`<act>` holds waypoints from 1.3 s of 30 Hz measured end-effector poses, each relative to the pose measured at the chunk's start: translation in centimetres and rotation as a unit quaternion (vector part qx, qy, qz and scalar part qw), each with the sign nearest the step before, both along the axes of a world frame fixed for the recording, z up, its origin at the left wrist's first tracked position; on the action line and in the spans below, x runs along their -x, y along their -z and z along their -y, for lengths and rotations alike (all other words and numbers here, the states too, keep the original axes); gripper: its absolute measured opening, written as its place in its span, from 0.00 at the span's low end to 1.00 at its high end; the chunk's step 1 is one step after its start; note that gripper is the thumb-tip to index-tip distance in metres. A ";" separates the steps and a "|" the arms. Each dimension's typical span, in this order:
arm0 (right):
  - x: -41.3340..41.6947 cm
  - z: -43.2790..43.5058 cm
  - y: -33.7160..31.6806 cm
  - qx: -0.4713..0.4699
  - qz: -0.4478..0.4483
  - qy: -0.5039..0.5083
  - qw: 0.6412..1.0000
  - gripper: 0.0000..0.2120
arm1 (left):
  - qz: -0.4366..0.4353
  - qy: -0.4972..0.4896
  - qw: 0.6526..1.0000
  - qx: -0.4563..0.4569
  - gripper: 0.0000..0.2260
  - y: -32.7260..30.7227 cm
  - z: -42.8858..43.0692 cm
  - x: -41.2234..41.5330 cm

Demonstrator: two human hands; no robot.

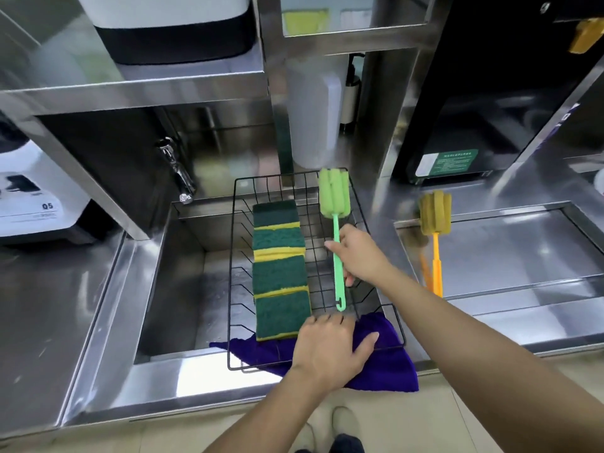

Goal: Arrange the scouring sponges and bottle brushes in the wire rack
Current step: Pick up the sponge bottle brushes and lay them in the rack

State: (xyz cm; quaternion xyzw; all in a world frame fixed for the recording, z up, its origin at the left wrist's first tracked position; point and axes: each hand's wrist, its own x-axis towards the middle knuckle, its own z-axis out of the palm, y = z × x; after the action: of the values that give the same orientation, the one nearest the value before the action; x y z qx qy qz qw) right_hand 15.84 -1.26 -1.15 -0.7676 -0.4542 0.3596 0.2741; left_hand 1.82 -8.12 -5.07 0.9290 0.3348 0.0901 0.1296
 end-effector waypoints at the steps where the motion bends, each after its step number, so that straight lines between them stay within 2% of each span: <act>1: 0.6 -0.2 0.8 0.018 0.003 -0.006 1.000 0.10 | 0.004 0.005 1.000 -0.004 0.28 0.0 -0.1 0.3; 5: 1.6 -0.7 3.1 0.061 0.016 0.000 0.998 0.09 | -0.002 0.011 0.999 -0.040 0.20 0.0 -0.1 1.1; 12: 1.8 -0.6 4.7 0.108 -0.008 -0.013 0.994 0.07 | -0.011 0.006 0.999 -0.046 0.21 0.3 -0.4 1.7; 15: 1.9 -0.2 5.0 0.142 0.000 -0.043 0.989 0.10 | -0.022 0.017 0.999 -0.046 0.21 0.3 -0.5 1.5; 18: 1.7 0.1 4.9 0.140 0.018 -0.066 0.988 0.13 | -0.017 0.028 0.999 -0.040 0.21 0.2 -0.5 1.3; 20: 1.5 0.3 4.3 0.096 0.066 -0.073 0.990 0.15 | -0.010 0.040 0.998 -0.044 0.21 0.2 -0.3 0.9; 24: 1.0 1.0 1.4 -0.071 0.080 0.013 0.994 0.10 | -0.026 0.064 0.997 -0.041 0.21 0.0 0.0 -0.4; 27: -0.7 1.7 -0.4 -0.116 0.108 0.066 0.985 0.10 | -0.046 0.072 0.996 -0.026 0.23 -0.4 0.3 -1.4; 35: -8.3 5.0 1.6 -0.052 0.159 0.312 0.935 0.10 | -0.054 0.088 0.995 -0.014 0.30 -0.2 0.5 -3.2; 39: -10.2 7.1 3.1 0.015 0.173 0.333 0.927 0.16 | -0.054 0.092 0.994 -0.030 0.31 0.2 0.6 -3.6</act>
State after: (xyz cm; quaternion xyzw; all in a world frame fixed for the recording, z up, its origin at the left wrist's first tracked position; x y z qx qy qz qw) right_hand 25.99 -8.32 -4.21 -0.9290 -0.2071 0.1161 0.2838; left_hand 5.39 -8.68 -5.23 0.9627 0.2519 0.0369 0.0914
